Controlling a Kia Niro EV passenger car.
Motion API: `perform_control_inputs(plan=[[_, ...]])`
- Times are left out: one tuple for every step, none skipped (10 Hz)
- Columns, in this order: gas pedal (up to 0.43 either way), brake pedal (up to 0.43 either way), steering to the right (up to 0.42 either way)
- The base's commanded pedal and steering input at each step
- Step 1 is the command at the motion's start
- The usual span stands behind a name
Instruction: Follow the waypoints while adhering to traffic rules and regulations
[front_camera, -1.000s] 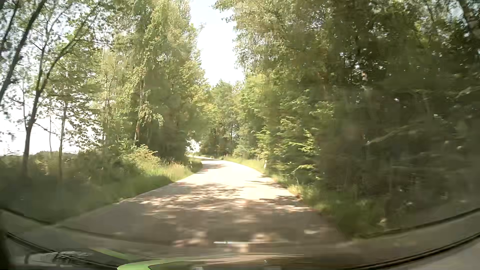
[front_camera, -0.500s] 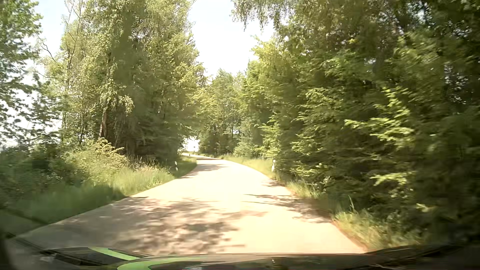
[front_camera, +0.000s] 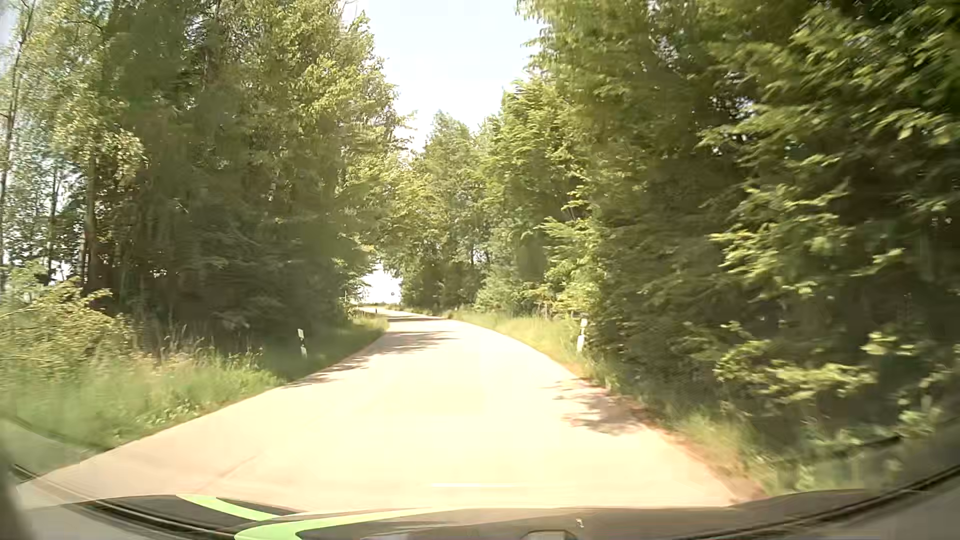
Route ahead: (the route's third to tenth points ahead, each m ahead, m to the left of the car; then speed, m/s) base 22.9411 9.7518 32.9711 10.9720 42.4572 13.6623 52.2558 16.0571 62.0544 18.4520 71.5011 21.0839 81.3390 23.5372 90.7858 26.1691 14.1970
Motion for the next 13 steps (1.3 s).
perform_control_inputs(plan=[[0.177,0.0,-0.021],[0.177,0.0,-0.021],[0.177,0.0,-0.022],[0.177,0.0,-0.024],[0.177,0.0,-0.025],[0.177,0.0,-0.026],[0.177,0.0,-0.027],[0.177,0.0,-0.027],[0.177,0.0,-0.027],[0.177,0.0,-0.027],[0.177,0.0,-0.026],[0.177,0.0,-0.026],[0.177,0.0,-0.025]])
